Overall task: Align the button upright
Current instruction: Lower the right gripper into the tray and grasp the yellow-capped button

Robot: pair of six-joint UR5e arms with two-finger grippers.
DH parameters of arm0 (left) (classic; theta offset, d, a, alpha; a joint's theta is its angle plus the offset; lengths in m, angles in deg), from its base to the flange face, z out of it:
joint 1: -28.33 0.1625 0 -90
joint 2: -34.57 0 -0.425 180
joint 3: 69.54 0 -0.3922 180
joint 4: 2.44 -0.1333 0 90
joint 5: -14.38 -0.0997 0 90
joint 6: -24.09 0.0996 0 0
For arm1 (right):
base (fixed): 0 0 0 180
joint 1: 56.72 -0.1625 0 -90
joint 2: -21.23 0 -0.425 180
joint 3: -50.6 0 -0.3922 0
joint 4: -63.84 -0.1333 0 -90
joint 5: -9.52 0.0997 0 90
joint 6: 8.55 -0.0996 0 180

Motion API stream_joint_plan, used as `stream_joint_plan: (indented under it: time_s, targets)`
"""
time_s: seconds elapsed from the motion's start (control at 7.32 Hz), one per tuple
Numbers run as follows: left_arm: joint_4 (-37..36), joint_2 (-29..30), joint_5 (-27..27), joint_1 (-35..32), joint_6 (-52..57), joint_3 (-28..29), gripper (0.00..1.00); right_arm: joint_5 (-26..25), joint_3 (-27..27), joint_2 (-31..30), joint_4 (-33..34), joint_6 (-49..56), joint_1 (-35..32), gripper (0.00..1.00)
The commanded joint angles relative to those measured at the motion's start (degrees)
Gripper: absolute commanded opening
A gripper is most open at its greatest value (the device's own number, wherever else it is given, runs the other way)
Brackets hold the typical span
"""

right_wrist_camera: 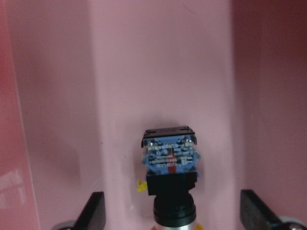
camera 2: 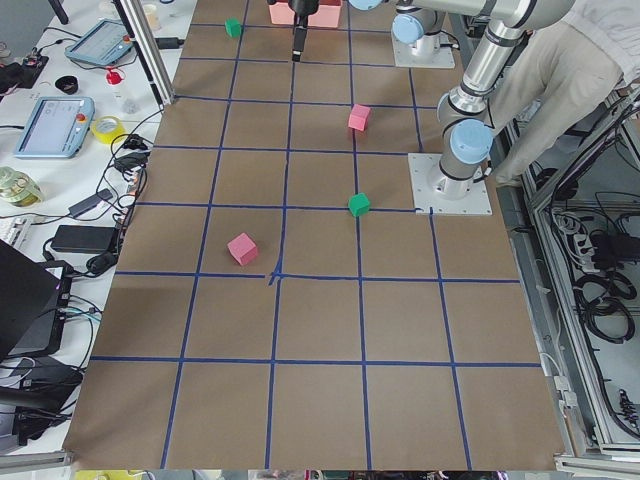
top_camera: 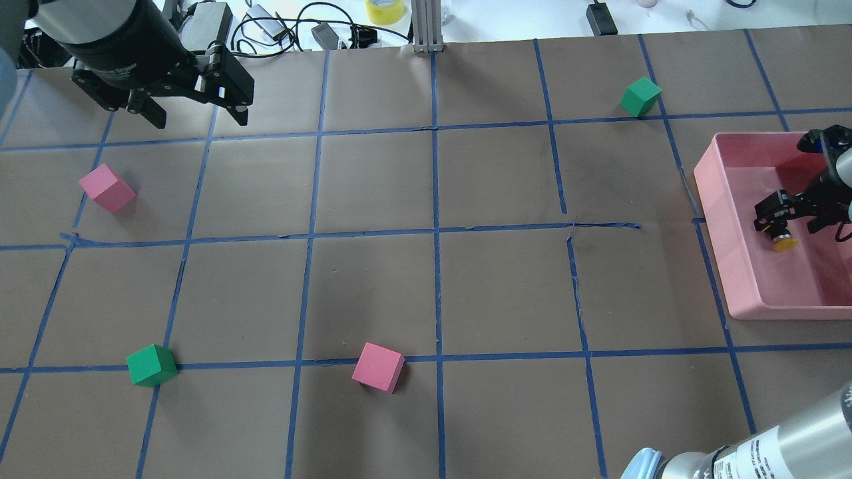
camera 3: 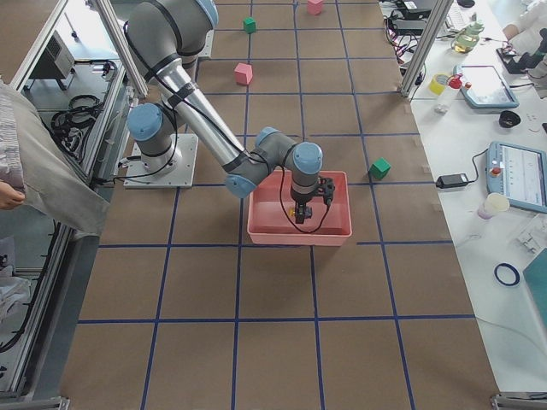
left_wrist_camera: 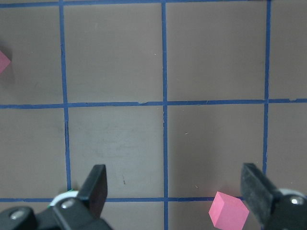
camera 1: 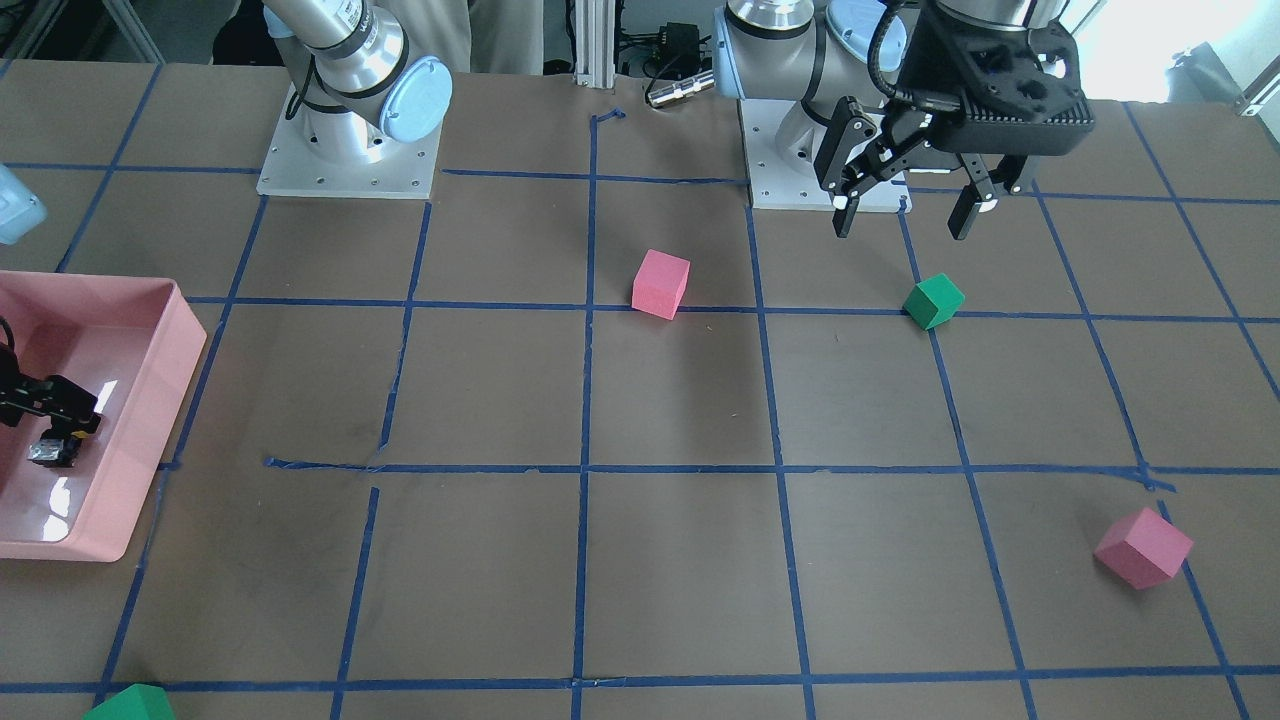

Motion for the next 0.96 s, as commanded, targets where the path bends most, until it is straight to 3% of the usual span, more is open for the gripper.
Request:
stream_joint_plan:
  time_s: [0.0,0.14,0.41,0.82]
  targets:
    - [0.0,0.0,-0.06,0.0,0.0,0.0,1.0,-1.02,0.17,0.12,0.09,0.0,0.0,1.0]
    - [0.0,0.0,-0.06,0.0,0.0,0.0,1.0,-1.2,0.09,0.12,0.09,0.0,0.0,0.96]
    - [0.0,0.0,-0.06,0.0,0.0,0.0,1.0,-1.12,0.09,0.12,0.0,0.53,0.0,0.75]
    - [0.0,0.0,0.03,0.0,0.0,0.0,1.0,-1.29,0.26,0.04,0.0,2.19,0.0,0.1]
